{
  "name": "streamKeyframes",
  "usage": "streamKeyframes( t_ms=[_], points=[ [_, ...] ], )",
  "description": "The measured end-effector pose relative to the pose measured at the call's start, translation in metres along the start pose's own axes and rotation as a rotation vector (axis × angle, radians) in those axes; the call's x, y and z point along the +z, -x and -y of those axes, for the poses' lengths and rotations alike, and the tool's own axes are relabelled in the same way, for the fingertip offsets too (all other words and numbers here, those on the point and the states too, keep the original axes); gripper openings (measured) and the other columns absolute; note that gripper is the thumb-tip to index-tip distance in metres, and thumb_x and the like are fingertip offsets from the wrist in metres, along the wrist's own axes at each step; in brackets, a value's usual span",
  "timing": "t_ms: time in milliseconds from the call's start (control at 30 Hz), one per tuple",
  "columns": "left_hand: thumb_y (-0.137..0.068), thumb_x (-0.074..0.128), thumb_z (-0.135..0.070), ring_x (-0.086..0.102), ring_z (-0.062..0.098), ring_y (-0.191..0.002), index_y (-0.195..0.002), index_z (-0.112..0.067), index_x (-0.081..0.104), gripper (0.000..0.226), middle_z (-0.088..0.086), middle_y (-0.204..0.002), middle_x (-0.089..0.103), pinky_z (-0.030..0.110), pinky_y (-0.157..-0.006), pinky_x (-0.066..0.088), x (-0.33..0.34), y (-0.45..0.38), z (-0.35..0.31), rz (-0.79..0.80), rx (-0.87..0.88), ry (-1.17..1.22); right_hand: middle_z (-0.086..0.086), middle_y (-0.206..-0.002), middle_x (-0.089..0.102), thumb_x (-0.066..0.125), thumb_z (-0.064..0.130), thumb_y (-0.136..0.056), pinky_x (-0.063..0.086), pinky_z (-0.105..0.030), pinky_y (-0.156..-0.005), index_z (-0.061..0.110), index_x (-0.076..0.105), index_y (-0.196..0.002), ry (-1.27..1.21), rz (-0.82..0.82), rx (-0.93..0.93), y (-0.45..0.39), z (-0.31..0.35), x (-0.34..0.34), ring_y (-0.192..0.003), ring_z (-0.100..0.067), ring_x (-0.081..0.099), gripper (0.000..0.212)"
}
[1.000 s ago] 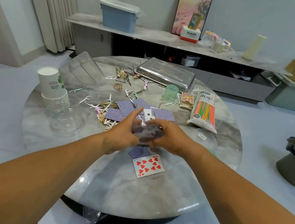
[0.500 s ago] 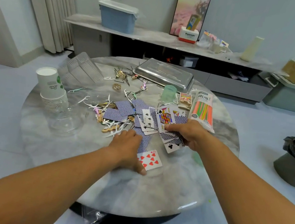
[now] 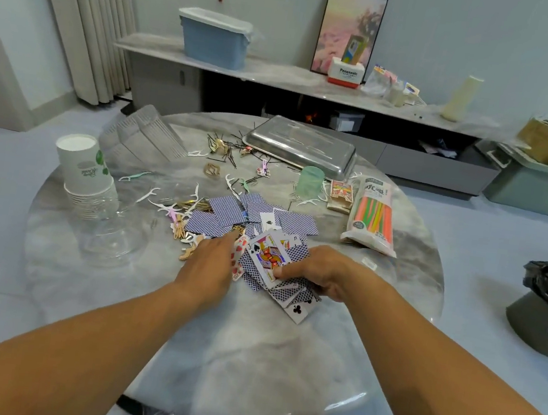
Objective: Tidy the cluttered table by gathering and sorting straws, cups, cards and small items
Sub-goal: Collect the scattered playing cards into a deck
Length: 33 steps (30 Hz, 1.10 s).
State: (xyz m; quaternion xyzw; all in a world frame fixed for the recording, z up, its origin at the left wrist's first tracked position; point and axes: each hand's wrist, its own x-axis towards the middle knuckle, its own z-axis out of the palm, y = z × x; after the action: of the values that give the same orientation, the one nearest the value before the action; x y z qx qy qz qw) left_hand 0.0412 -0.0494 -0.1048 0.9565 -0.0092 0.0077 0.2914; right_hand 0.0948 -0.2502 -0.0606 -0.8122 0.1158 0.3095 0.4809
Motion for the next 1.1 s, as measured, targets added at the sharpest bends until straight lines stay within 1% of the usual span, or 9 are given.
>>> streamKeyframes(
  t_ms=[100,267,400,500,567,667,800,967,1100],
  points=[
    [-0.099,0.046,-0.003,0.053,0.028,-0.126,-0.15,-0.016,0.041,0.053,0.01,-0.141,0.055,0.046,-0.102,0.047,-0.009,-0.009,-0.001,-0.169,-0.056,0.211,-0.012,-0.079,0.077,0.092,0.01,-0.07,0.055,-0.028,-0.047,0.001,0.061,-0.103,-0.088,-0.012,-0.051,-0.008,0.012,0.006,-0.061,-0.023,0.075,0.046],
    [-0.101,0.048,-0.007,0.045,0.029,-0.131,-0.147,-0.015,0.045,0.047,0.011,-0.144,0.049,0.045,-0.108,0.041,-0.031,-0.053,0.009,-0.362,-0.194,0.202,-0.008,-0.067,0.075,0.089,0.002,-0.072,0.055,-0.029,-0.043,-0.005,0.062,-0.109,-0.272,-0.136,-0.145,-0.029,0.036,-0.002,-0.054,-0.022,0.073,0.046],
    [-0.099,0.063,-0.033,0.038,0.034,-0.14,-0.152,-0.018,0.038,0.061,0.011,-0.153,0.043,0.047,-0.112,0.037,-0.04,-0.087,0.027,-0.102,-0.247,0.062,-0.011,-0.096,0.07,0.094,0.01,-0.068,0.055,-0.029,-0.045,0.005,0.052,-0.113,-0.177,-0.25,-0.147,-0.053,0.046,-0.015,-0.069,-0.028,0.074,0.061],
    [-0.085,0.075,-0.054,0.035,0.034,-0.145,-0.157,-0.027,0.029,0.09,0.009,-0.159,0.038,0.046,-0.117,0.035,-0.041,-0.105,0.028,0.167,-0.188,-0.096,-0.012,-0.092,0.067,0.098,0.027,-0.062,0.054,-0.029,-0.05,-0.001,0.057,-0.107,0.039,-0.284,-0.049,-0.069,0.052,-0.021,-0.072,-0.025,0.067,0.067],
    [-0.079,0.076,-0.061,0.031,0.035,-0.147,-0.158,-0.033,0.029,0.096,0.006,-0.161,0.035,0.048,-0.119,0.032,-0.038,-0.109,0.026,0.217,-0.152,-0.21,-0.01,-0.089,0.063,0.097,0.037,-0.062,0.055,-0.032,-0.06,-0.003,0.055,-0.108,0.174,-0.269,0.006,-0.073,0.055,-0.02,-0.076,-0.023,0.064,0.074],
    [-0.074,0.083,-0.055,0.034,0.034,-0.144,-0.154,-0.035,0.039,0.093,0.005,-0.157,0.041,0.048,-0.117,0.033,-0.033,-0.113,0.029,0.156,-0.145,-0.144,-0.007,-0.1,0.06,0.094,0.05,-0.063,0.051,-0.03,-0.069,0.001,0.053,-0.126,0.363,-0.291,0.03,-0.079,0.063,-0.014,-0.086,-0.022,0.059,0.09],
    [-0.071,0.089,-0.044,0.042,0.033,-0.137,-0.146,-0.035,0.051,0.085,0.003,-0.146,0.054,0.045,-0.11,0.037,-0.026,-0.11,0.029,0.011,-0.117,-0.079,-0.016,-0.147,0.042,0.089,0.064,-0.059,0.043,-0.039,-0.108,0.01,0.043,-0.144,0.525,-0.336,0.033,-0.081,0.071,0.0,-0.134,-0.033,0.042,0.111],
    [-0.075,0.089,-0.023,0.045,0.028,-0.131,-0.14,-0.025,0.06,0.071,0.004,-0.135,0.058,0.036,-0.104,0.038,-0.016,-0.106,0.026,-0.09,-0.055,0.167,-0.014,-0.14,0.05,0.099,0.037,-0.057,0.051,-0.049,-0.101,0.01,0.034,-0.146,0.257,-0.276,-0.029,-0.083,0.072,0.011,-0.127,-0.034,0.052,0.113],
    [-0.082,0.083,-0.011,0.054,0.014,-0.112,-0.133,-0.022,0.066,0.056,-0.003,-0.126,0.06,0.022,-0.091,0.036,-0.017,-0.104,0.019,-0.152,-0.028,0.346,-0.011,-0.12,0.063,0.1,0.025,-0.057,0.057,-0.05,-0.089,0.01,0.048,-0.126,0.14,-0.237,-0.089,-0.08,0.065,0.008,-0.106,-0.032,0.064,0.088]
  ],
)
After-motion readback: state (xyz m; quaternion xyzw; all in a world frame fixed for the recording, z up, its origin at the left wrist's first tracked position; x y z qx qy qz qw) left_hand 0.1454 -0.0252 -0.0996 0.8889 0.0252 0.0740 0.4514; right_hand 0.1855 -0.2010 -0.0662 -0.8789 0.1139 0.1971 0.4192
